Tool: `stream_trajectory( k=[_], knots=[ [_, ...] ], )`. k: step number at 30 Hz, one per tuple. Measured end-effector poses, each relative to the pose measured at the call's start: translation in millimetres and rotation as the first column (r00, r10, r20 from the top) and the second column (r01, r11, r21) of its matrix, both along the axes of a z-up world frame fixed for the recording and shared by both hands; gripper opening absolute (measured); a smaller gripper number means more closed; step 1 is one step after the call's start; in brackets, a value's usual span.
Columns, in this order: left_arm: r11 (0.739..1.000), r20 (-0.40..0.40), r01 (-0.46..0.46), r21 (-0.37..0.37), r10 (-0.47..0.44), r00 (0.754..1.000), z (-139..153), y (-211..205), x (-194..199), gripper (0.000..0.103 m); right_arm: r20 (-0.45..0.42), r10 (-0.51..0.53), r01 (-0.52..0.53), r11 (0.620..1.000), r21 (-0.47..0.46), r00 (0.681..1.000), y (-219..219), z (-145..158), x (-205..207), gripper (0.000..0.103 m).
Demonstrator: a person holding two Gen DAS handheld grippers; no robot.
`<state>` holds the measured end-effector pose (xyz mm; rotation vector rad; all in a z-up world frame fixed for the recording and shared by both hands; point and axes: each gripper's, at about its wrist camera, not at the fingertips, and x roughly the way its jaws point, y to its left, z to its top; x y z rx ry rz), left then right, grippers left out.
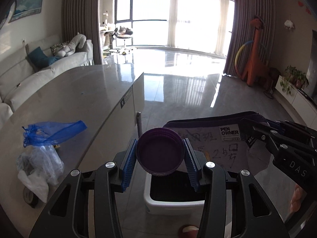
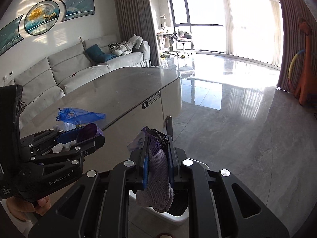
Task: Collect trash
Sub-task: 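Carry the purple cap and grey pouch with both tools over the white bin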
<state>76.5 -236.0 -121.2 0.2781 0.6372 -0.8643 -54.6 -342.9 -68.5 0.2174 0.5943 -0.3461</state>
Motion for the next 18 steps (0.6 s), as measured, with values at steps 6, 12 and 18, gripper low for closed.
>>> stream_trajectory(
  k=[6,12,18],
  knots=[
    [0.997,-0.046,0.069,0.024,-0.068,0.997,-32.0,-35.7,-4.6,0.046,-0.03,-0.039,0.04,0.999,0.033,0.999,-27.9,-24.6,-8.4,0.017],
    [0.991,-0.068,0.123,0.053,-0.119,0.991,-61.0,-60.8,3.4,0.046,-0.052,-0.058,0.06,0.998,0.03,0.997,-50.2,-38.5,2.5,0.017],
    [0.989,-0.093,0.132,0.06,-0.127,0.988,-78.9,-69.8,15.0,0.046,-0.079,-0.044,0.048,0.998,0.051,0.996,-60.2,-59.7,14.0,0.017]
  ],
)
